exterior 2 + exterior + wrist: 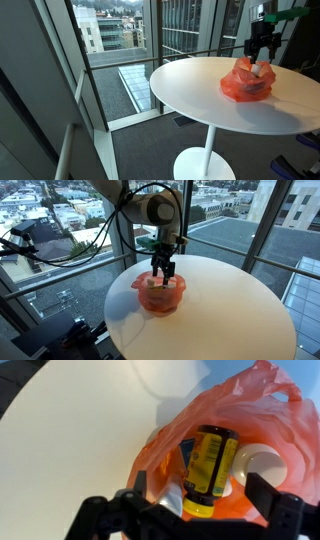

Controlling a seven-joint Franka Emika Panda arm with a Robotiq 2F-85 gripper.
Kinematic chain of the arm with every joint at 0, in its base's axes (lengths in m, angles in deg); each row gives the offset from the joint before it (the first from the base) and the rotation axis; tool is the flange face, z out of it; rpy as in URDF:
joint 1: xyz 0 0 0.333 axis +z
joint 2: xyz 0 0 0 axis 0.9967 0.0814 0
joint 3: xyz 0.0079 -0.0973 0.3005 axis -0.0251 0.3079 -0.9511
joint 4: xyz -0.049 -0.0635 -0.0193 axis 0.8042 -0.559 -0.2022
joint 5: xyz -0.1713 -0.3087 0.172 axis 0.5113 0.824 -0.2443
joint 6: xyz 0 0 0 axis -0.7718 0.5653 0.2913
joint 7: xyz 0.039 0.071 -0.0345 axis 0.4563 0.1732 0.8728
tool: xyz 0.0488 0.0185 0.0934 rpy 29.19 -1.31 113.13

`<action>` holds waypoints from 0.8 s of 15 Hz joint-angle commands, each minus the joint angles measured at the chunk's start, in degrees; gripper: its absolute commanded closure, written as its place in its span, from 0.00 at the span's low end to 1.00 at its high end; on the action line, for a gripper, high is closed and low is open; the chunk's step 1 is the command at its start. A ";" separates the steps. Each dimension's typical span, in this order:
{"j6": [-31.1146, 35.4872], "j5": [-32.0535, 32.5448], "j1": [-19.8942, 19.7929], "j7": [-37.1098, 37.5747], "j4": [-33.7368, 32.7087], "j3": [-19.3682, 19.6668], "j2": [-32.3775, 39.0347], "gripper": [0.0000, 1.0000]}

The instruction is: Remove the bottle from the table and put it in the plastic

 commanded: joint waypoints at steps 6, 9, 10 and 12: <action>-4.35 2.36 -2.57 -12.03 -0.76 -0.82 -8.04 0.00; -2.95 2.20 -2.64 -15.90 -0.24 -1.05 -11.17 0.00; -2.55 1.35 -2.73 -16.63 -0.08 -1.08 -12.33 0.00; -3.00 -0.03 -2.79 -16.56 -0.02 -1.10 -14.32 0.00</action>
